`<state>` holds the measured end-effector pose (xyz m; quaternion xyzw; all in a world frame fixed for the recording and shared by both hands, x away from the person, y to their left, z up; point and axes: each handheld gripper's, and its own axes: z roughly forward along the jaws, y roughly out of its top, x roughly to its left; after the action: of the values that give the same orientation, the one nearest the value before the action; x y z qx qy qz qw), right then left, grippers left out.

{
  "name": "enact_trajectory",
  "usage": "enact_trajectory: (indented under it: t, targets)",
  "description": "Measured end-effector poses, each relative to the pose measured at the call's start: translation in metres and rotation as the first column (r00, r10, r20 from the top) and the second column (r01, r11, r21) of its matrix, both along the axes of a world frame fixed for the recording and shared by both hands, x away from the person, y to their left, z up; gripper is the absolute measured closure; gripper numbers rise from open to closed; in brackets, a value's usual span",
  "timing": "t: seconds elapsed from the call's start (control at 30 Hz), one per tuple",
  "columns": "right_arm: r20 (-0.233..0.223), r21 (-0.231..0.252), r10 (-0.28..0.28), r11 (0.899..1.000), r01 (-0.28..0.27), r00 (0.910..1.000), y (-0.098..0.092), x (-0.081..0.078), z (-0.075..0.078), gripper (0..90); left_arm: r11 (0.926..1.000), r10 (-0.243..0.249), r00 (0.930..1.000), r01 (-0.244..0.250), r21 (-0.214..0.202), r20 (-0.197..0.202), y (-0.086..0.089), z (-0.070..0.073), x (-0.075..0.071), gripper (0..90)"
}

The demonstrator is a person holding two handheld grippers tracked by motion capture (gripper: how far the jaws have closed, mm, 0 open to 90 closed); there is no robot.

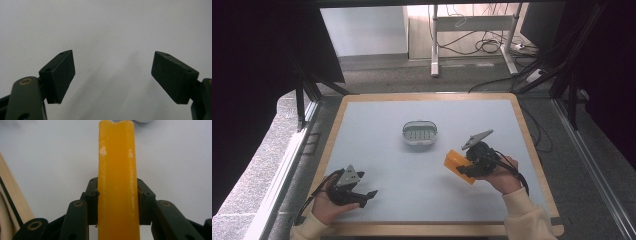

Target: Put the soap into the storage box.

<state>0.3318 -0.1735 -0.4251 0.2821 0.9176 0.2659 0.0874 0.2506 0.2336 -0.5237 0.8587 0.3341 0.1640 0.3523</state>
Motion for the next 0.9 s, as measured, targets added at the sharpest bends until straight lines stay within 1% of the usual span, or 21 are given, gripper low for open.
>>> enact_trajectory:
  t: [0.43, 0.7, 0.77, 0.9]
  targets:
    - [0.004, -0.001, -0.010, 1.000, 0.010, 0.9999, 0.000, 0.010, 0.006, 61.3, 1.0000, 0.000, 1.0000, 0.000, 0.002, -0.003, 0.000, 0.000, 0.000, 19.1]
    - [0.005, 0.003, -0.007, 1.000, 0.007, 1.0000, 0.000, 0.017, 0.007, 61.4, 1.0000, -0.001, 1.0000, 0.001, 0.002, -0.007, 0.000, -0.001, 0.001, 19.1]
    - [0.012, -0.007, -0.003, 1.000, 0.003, 0.9999, 0.001, 0.018, 0.007, 61.3, 1.0000, 0.000, 1.0000, 0.000, 0.001, -0.007, 0.001, -0.001, 0.001, 19.1]
    - [0.016, -0.003, 0.010, 1.000, -0.010, 0.9998, 0.002, 0.021, 0.009, 61.4, 1.0000, 0.000, 1.0000, 0.000, 0.001, -0.006, 0.001, 0.000, 0.001, 19.1]
